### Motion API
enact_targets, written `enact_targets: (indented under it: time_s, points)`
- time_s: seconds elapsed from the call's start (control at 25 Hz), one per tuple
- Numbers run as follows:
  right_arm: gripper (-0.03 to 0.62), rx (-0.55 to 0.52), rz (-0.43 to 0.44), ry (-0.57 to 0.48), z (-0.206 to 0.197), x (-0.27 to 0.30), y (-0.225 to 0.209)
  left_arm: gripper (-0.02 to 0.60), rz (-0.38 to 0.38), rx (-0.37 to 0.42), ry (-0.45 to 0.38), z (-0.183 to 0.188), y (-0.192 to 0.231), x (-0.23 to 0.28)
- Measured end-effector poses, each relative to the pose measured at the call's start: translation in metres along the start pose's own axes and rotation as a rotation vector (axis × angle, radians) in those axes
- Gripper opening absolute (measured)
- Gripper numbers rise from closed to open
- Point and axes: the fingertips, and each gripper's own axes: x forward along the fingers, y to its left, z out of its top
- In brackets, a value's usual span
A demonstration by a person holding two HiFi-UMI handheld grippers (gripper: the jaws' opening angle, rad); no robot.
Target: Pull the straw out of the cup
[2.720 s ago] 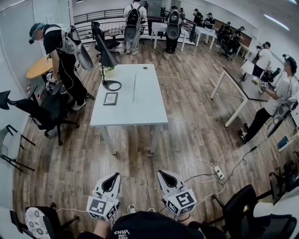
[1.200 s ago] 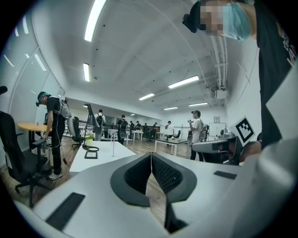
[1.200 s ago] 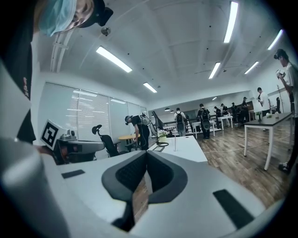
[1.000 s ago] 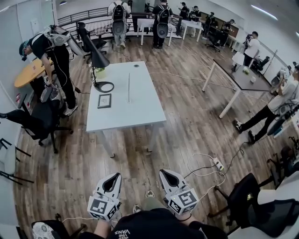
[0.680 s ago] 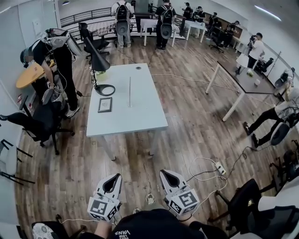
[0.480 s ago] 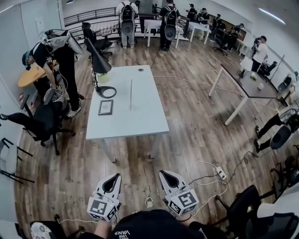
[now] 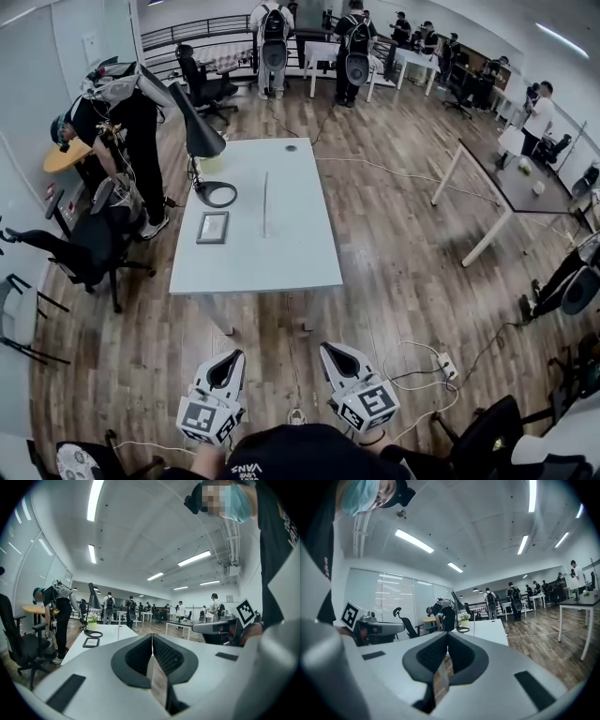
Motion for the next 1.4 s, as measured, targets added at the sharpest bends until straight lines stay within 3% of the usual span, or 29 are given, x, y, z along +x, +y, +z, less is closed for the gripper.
enact_targets:
  time_s: [0.64, 1.4]
  points:
    - [0.018, -0.004, 0.066, 0.020, 0.002, 0.041, -0.035, 0.011, 0.094, -0.031, -0.001, -0.002, 0.026, 0.033]
    - [0.018, -0.009, -0.020, 0.001, 0.031, 0.130, -0.070, 0.011, -0.018, -0.004, -0.009, 0.029, 0.098, 0.116]
